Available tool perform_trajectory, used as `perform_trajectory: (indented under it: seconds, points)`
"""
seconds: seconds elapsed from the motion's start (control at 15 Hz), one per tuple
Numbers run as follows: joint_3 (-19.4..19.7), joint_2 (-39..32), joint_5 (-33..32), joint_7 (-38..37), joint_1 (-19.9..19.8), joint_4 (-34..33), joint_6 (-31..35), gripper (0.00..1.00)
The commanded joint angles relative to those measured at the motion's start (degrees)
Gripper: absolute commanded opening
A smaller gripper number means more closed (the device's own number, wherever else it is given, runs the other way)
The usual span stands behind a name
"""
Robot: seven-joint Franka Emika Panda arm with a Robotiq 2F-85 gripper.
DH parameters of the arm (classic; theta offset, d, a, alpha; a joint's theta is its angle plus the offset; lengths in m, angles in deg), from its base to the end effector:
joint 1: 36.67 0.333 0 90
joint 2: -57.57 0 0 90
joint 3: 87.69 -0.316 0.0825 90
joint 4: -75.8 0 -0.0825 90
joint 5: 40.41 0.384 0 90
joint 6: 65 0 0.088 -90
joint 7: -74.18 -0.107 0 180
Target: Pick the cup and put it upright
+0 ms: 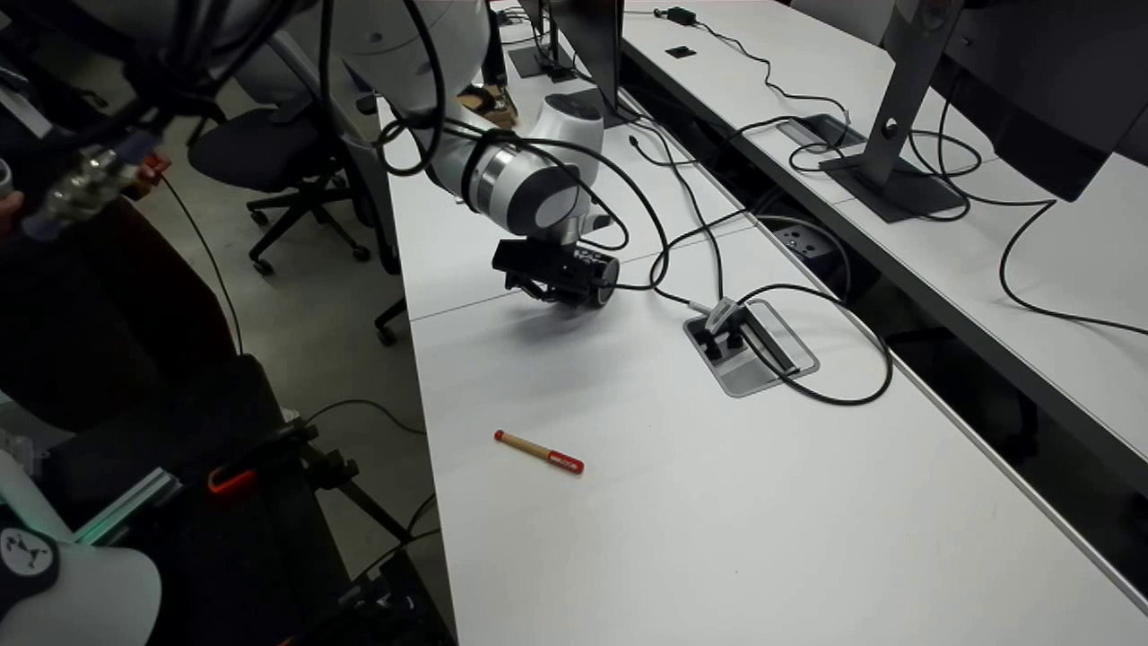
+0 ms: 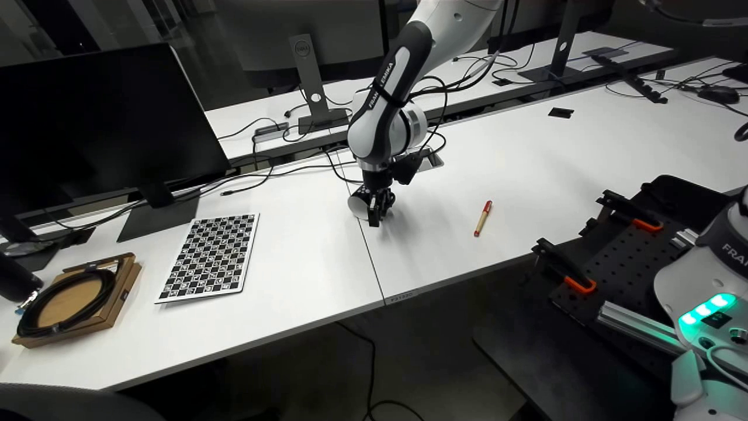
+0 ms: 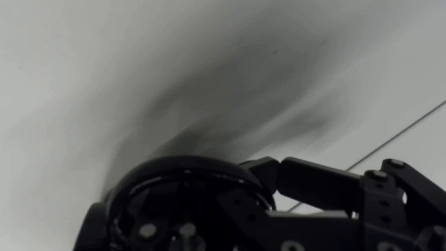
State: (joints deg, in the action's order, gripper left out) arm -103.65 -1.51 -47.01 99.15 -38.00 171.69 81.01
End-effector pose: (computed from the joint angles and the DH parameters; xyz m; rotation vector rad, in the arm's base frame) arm 0.6123 0.1554 0.0127 -2.7752 -0.9735 0.1423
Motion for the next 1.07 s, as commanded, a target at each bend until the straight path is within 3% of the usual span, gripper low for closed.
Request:
perform_trajectory:
  seconds: [0.0, 0.27, 0.6, 1.0]
  points:
    - [-4.20, -1.16, 4.44, 4.57, -3.69, -2.49, -5.88, 0.00]
    - [-7.73, -1.75, 10.09, 8.28, -6.37, -4.56, -12.65, 0.00]
    - [-8.00, -2.93, 15.35, 9.85, -6.47, -7.46, -19.80, 0.00]
    - [-10.38, -6.57, 25.36, 15.95, -9.38, -12.06, -30.00, 0.00]
